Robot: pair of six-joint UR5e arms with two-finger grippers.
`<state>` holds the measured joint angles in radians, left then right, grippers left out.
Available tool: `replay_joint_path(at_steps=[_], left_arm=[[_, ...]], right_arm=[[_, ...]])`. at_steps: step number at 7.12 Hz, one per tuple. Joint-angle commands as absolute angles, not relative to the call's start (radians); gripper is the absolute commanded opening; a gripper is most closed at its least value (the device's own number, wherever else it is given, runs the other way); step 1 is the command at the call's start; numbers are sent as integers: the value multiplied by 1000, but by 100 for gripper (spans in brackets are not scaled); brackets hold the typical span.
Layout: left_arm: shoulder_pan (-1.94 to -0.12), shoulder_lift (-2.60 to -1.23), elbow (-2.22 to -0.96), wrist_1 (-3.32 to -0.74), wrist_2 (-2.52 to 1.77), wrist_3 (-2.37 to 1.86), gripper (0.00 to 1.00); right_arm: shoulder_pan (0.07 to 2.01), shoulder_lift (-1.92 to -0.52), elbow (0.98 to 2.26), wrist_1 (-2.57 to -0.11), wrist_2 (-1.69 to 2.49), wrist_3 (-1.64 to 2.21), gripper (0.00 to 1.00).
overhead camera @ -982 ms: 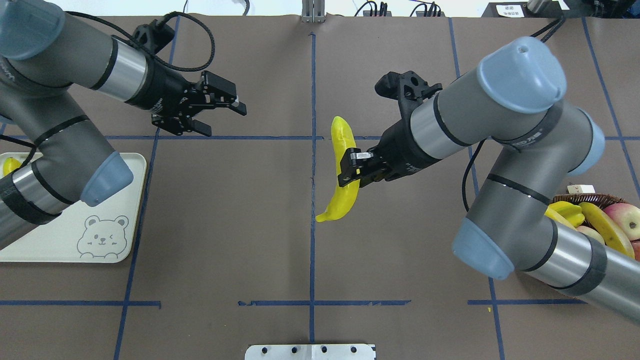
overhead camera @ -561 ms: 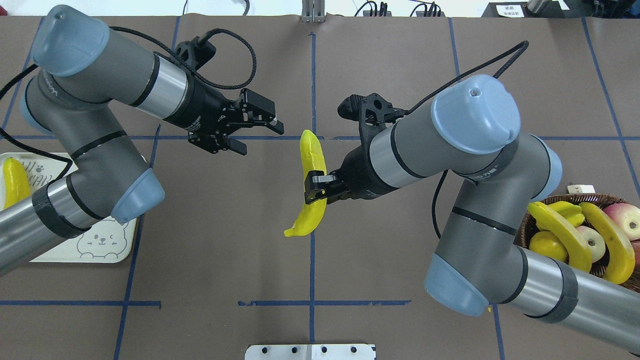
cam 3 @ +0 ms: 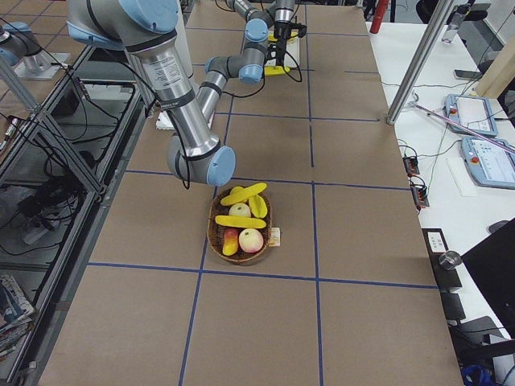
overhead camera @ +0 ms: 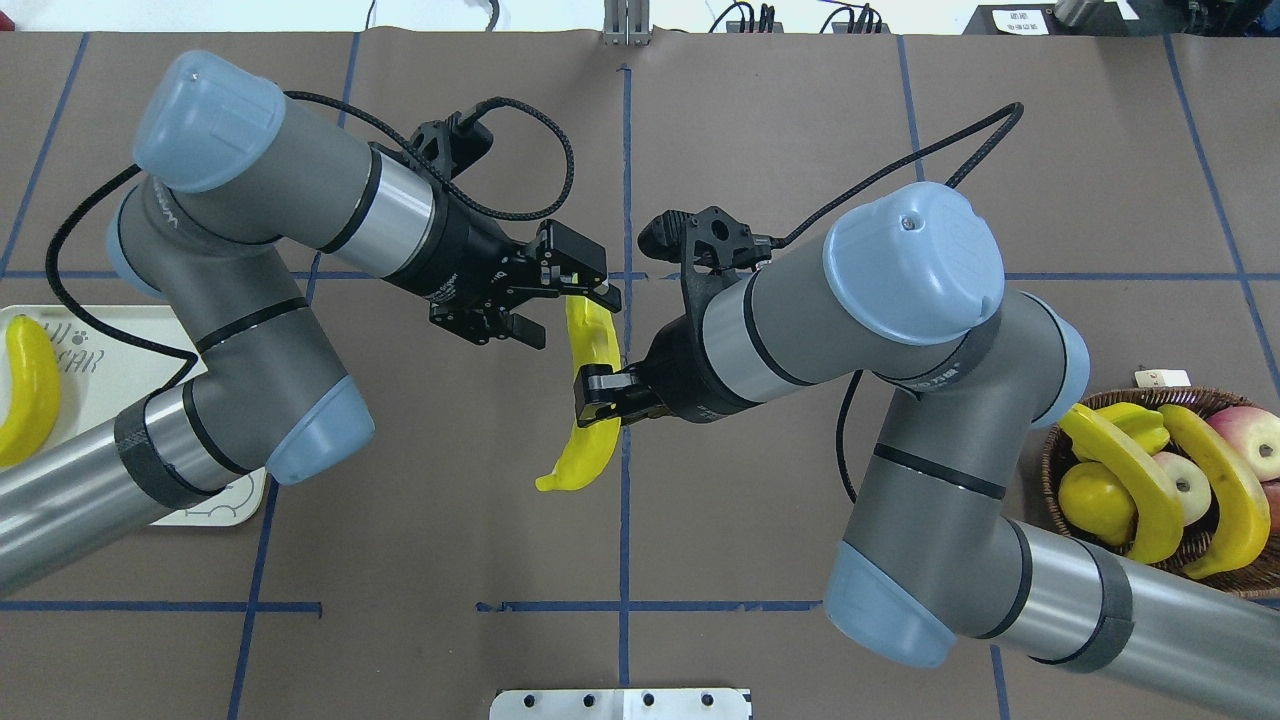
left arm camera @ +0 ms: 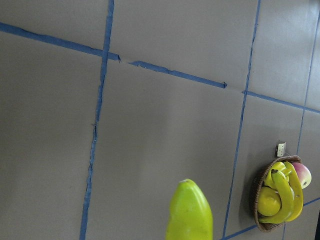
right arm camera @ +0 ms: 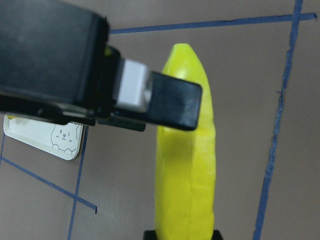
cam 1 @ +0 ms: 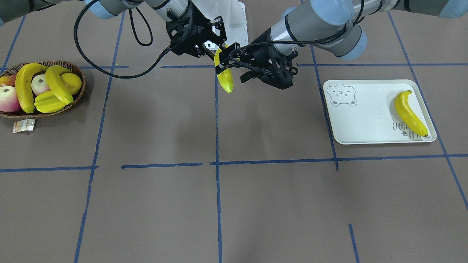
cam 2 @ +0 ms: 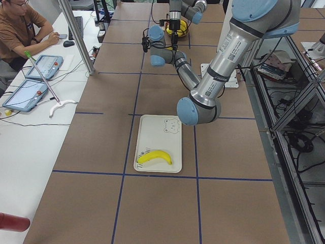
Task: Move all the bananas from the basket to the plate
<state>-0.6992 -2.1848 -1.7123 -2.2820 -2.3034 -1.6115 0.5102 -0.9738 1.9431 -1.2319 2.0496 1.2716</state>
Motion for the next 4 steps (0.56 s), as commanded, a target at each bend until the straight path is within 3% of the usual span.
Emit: replay_joint_path(at_steps=[1, 2, 3, 4], left_arm=[[-658, -2187, -1715, -2283, -2269, -1617, 92], [-650, -2187, -1717, -2284, -2269, -1620, 84], [-650, -2187, -1724, -2290, -2270, -1637, 39], [-650, -2172, -1723, -2336, -2272, -1635, 4]], right_arm=[[509, -971, 1944, -1232, 2048, 1272, 1], [509, -971, 1944, -1232, 2048, 1272, 1], [508, -971, 1944, -1233, 2048, 1272, 1], [509, -973, 1944, -1232, 2048, 1272, 2]])
